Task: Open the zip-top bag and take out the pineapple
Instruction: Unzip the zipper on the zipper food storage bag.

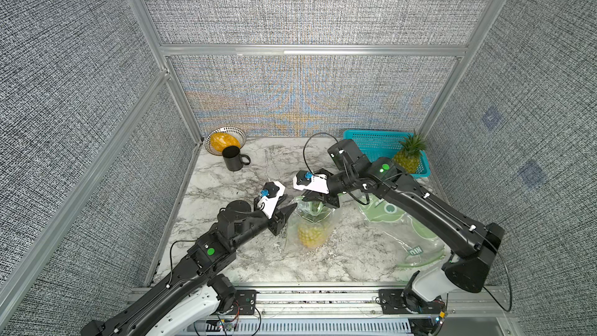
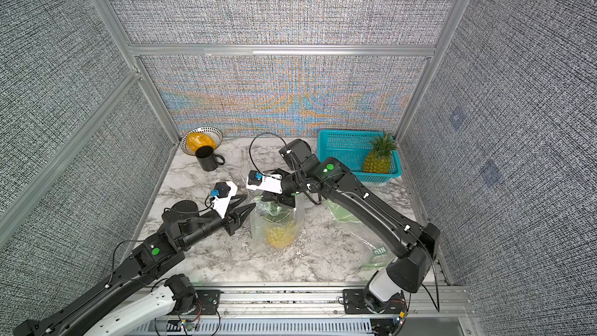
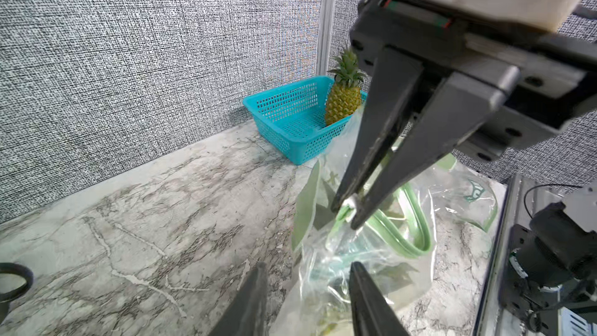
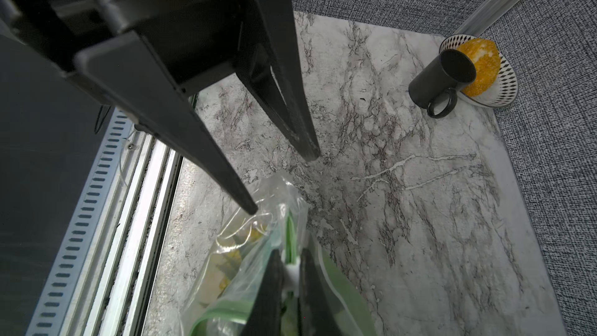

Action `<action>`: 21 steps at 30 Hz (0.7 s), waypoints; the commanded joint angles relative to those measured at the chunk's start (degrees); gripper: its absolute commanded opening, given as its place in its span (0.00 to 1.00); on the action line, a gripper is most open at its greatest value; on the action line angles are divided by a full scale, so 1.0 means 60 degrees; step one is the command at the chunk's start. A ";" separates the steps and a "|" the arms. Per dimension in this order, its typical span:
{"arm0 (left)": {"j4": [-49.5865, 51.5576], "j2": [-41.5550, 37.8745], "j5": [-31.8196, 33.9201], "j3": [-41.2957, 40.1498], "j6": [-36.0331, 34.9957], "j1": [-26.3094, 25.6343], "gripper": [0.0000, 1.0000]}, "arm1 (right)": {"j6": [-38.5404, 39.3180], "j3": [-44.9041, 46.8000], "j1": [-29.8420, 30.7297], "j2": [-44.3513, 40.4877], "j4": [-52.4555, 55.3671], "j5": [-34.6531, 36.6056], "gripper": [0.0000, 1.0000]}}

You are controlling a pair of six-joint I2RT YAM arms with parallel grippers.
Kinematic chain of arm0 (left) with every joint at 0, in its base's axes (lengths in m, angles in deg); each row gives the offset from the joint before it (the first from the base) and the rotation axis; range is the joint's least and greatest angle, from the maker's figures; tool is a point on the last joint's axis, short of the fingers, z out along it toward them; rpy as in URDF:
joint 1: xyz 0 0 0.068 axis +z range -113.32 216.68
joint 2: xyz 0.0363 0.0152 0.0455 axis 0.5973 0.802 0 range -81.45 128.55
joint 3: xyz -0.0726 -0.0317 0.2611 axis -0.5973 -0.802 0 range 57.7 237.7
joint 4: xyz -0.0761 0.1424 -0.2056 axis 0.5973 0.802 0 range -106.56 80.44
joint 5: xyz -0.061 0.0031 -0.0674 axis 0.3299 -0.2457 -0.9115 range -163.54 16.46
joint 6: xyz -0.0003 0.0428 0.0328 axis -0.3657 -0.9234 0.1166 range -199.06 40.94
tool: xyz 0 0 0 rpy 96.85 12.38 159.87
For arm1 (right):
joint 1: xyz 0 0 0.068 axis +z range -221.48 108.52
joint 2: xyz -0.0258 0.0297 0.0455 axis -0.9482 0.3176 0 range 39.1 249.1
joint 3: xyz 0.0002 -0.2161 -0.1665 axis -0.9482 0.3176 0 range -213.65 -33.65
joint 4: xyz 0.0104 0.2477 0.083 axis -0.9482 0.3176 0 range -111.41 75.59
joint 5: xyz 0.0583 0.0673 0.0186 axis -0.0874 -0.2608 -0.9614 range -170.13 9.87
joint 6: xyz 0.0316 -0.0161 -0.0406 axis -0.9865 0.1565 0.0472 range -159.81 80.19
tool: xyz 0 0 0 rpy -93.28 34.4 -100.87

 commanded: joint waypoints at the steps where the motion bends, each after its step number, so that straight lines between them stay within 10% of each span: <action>1: -0.0106 0.0196 -0.0864 0.0212 -0.0192 0.0219 0.43 | 0.0005 -0.0100 0.0027 0.0016 0.0062 -0.0332 0.00; 13: -0.0091 0.0912 -0.2674 0.0762 -0.0503 0.0819 0.30 | 0.0092 -0.0141 0.0024 0.0048 0.0122 -0.0554 0.00; 21: -0.0034 0.0959 -0.2821 0.0906 -0.0554 0.0849 0.00 | 0.0066 -0.0160 0.0024 0.0117 0.0137 -0.0511 0.00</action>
